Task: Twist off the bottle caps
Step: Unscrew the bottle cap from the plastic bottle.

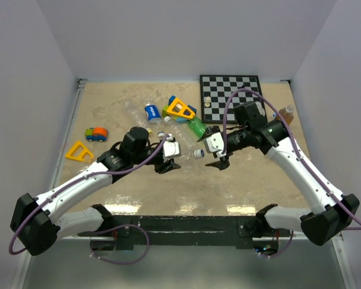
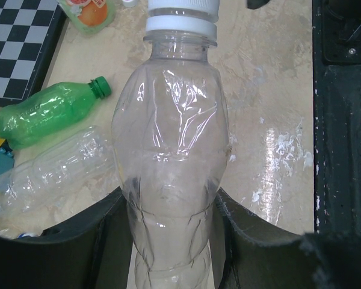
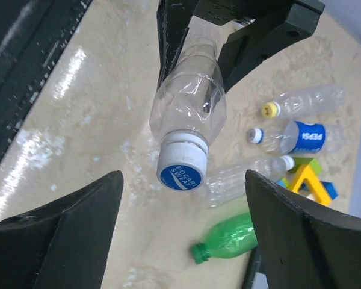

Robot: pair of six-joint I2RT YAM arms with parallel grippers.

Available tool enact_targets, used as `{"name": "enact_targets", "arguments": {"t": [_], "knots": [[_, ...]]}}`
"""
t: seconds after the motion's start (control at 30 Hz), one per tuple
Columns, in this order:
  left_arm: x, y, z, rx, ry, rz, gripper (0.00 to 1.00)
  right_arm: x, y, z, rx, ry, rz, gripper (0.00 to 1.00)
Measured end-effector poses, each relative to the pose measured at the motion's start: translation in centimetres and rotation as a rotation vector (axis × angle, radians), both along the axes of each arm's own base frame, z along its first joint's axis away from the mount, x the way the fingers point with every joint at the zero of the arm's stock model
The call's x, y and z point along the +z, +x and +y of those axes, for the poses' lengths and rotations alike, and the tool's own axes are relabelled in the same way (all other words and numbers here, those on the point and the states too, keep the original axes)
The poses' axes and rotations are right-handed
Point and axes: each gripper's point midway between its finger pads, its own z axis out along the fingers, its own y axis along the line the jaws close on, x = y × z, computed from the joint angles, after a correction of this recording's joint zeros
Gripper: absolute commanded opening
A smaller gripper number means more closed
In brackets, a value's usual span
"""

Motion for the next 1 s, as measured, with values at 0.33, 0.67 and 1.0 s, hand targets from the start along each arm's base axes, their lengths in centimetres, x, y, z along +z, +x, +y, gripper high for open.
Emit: {"name": "enact_targets", "arguments": {"t": [0.33,0.67,1.0], "knots": [[-0.1,-0.1,0.1,0.000,0.005,0.005,0.00,2.0,-2.2,-0.6,-0.322,0.100,0.421,0.98],[-0.1,-0.1,0.1,0.000,0.005,0.005,0.00,3.2,-1.7,0.2,-0.517,0.199,0.680,0.97],[-0.1,-0.1,0.1,0.000,0.005,0.005,0.00,0.7,-0.3,0.6,-0.612,0.178,0.775,0.69]]}}
